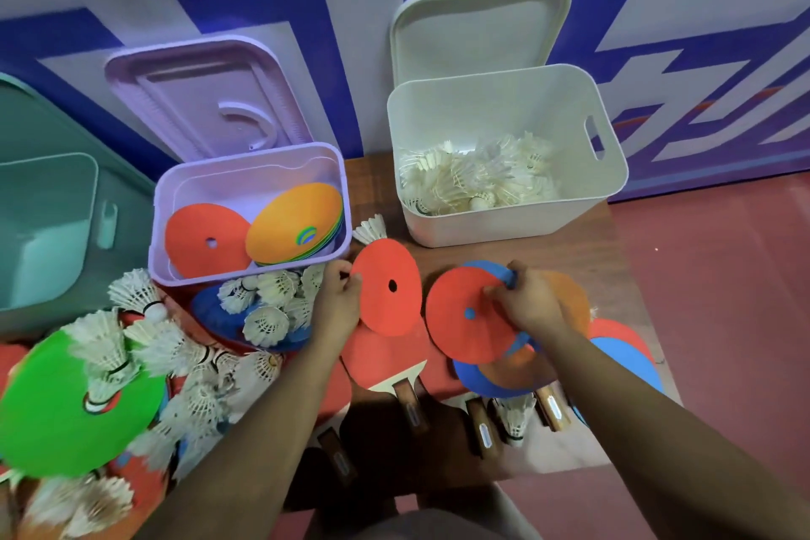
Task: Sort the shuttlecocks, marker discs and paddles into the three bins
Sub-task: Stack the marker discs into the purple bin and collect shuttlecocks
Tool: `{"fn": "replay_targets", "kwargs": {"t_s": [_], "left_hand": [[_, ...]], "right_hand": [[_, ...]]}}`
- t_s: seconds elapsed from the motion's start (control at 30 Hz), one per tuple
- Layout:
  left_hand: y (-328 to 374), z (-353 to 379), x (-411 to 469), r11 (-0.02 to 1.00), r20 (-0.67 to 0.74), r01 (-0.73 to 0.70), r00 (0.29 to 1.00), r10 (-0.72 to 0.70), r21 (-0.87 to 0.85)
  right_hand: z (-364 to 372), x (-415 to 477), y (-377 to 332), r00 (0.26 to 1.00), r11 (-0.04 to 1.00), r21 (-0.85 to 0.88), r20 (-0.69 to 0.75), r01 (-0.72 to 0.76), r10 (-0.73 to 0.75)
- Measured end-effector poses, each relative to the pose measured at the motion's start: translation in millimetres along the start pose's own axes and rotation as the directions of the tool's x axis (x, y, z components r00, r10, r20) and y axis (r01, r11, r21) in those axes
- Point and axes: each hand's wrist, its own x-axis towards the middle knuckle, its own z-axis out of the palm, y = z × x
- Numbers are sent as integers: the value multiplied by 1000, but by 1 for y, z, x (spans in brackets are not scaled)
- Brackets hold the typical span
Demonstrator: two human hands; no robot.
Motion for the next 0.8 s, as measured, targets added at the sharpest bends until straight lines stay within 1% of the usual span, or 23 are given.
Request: {"fn": "replay_targets", "kwargs": {"t_s": [0.07,0.13,0.27,0.3,0.33,0.37,0.43,0.47,0.5,0.57,0.63,0.73,0.8], "left_hand": [[5,-6,-6,1000,-7,9,1000,-9,-14],[11,-12,-13,1000,-19,4,1000,-5,-24],[13,-25,-22,995,-49,30,998,-34,-91],[10,-27,-23,988,-37,61,997,-67,-142],[11,-30,-27,968,-13,89,995,-94,-235],[14,-32,-33,927,19,116,993,-117,-357],[27,-38,-49,784,119,188,982,-146,-592],[30,-41,-54,707,170,223,974,-146,-671],[32,-45,-58,643,199,244,969,-143,-726],[33,-55,-62,560,204,250,968,-146,-790],[32,-63,-63,522,189,231,973,-132,-821],[34,-78,-63,539,134,179,983,-122,-823],[35,-93,-62,526,109,163,985,-133,-835]], "right_hand": [[-7,-12,-11,996,982,172,27,74,-80],[-15,-26,-23,991,927,361,48,97,-123],[-33,-47,-48,976,812,579,123,78,-182],[-36,-50,-53,972,778,625,138,65,-193],[-37,-53,-58,968,733,679,153,44,-200],[-37,-55,-64,965,694,720,173,12,-197],[-32,-58,-75,965,649,759,207,-55,-161],[-27,-60,-82,967,638,767,211,-73,-144],[-21,-62,-88,971,649,758,201,-68,-132],[-6,-64,-98,975,682,730,178,-41,-132],[9,-65,-108,966,694,718,212,-53,-145],[29,-69,-128,929,707,697,330,-119,-169],[41,-70,-145,919,693,706,356,-147,-169]]}}
